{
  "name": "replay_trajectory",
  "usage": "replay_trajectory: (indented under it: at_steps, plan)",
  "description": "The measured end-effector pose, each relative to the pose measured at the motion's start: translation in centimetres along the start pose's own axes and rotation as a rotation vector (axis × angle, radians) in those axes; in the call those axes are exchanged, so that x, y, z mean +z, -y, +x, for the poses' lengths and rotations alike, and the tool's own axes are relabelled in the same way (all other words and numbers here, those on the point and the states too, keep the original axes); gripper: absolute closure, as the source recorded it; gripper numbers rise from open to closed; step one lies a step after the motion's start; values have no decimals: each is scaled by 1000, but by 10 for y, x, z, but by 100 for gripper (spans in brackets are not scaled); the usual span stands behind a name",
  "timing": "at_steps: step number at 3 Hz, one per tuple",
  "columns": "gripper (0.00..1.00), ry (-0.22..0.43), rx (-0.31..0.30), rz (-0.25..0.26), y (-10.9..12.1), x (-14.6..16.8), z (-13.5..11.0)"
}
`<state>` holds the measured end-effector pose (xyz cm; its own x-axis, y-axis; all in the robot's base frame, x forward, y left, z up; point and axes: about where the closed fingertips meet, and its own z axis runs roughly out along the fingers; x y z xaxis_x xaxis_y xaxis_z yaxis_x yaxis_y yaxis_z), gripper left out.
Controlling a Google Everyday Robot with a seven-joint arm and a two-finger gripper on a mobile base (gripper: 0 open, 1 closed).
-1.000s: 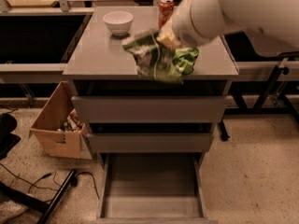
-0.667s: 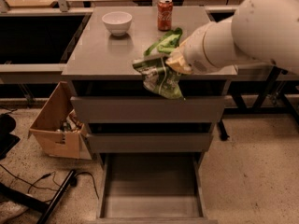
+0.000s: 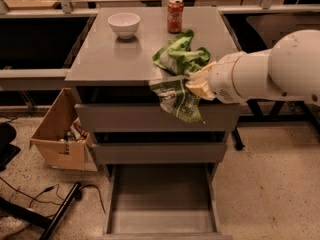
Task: Place green jalapeno chip bag into bottom drawer
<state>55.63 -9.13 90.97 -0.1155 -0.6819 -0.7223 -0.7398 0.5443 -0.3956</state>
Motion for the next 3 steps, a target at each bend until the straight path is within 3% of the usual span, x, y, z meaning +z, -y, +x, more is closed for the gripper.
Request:
replay_trajectory:
  at_steps: [1,3]
  plan:
    - [100,-13,48,3,-8,6,16]
    - [100,-99,346,27,-107,36,198]
